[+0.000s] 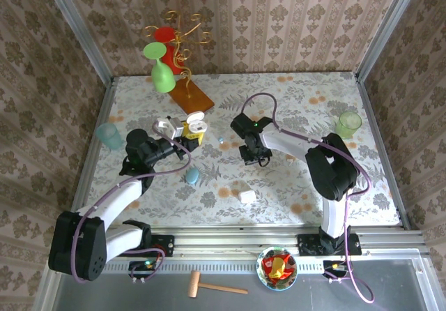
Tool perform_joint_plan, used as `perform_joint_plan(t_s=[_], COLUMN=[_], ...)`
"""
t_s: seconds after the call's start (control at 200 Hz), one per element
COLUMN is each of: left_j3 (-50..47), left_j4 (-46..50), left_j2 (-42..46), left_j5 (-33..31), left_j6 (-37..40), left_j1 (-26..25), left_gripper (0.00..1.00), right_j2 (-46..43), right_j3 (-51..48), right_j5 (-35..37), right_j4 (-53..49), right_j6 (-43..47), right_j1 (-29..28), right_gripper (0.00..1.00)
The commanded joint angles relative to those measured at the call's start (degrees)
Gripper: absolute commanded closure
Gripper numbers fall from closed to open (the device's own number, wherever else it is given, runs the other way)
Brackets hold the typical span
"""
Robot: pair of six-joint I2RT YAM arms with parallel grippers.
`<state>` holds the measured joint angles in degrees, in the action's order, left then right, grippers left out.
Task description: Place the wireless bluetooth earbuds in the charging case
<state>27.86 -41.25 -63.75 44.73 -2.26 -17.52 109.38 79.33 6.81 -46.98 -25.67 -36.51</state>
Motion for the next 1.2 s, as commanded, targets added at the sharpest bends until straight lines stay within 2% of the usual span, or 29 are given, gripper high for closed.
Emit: perform_joint_plan(t_s=[0.0, 0.11, 0.205, 0.355, 0.535, 0.635, 0.92, 1.075, 1.195], left_j3=[-0.17, 0.16, 0.12, -0.16, -0.09, 0.0, -0.43, -0.6, -0.78], left_j4=[-2.54, -2.6, -2.69, -2.97, -2.88, -2.74, -3.28, -3.57, -3.49], left_j2=[-0.3, -0.5, -0.41, -0.15, -0.23, -0.16, -0.52, -0.28, 0.27], left_j5=[1.06, 1.31, 1.32, 1.37, 1.37, 1.37, 1.11, 1.31, 1.16], left_j6=[-1.28, -1.41, -1.52, -1.74, -1.63, -1.67, -1.49, -1.52, -1.57], left_j1=[0.39, 0.46, 0.46, 0.39, 0.46, 0.29, -0.56, -1.02, -1.15], left_gripper=[0.84, 0.84, 0.84, 0.84, 0.84, 0.84, 0.84, 0.84, 0.84], right_j2=[1.58, 2.22, 4.2, 5.62, 5.02, 4.56, 2.6, 1.8, 1.84], right_j3=[3.17, 5.05, 8.42, 9.98, 11.45, 12.93, 13.28, 12.09, 10.79], right_j5=[-0.14, 0.72, 0.88, 0.51, -4.28, -3.89, -6.83, -12.25, -19.52], right_j4=[-5.32, -8.13, -12.59, -14.7, -15.44, -17.25, -18.41, -18.4, -18.53], right_j6=[-7.39, -8.52, -8.72, -8.87, -7.39, -7.37, -13.71, -16.63, -16.8], right_j1=[0.3, 0.38, 0.48, 0.48, 0.65, 0.87, 2.0, 3.43, 4.33], right_gripper=[0.89, 0.91, 1.0, 1.0, 1.0, 1.0, 1.0, 1.0, 1.0])
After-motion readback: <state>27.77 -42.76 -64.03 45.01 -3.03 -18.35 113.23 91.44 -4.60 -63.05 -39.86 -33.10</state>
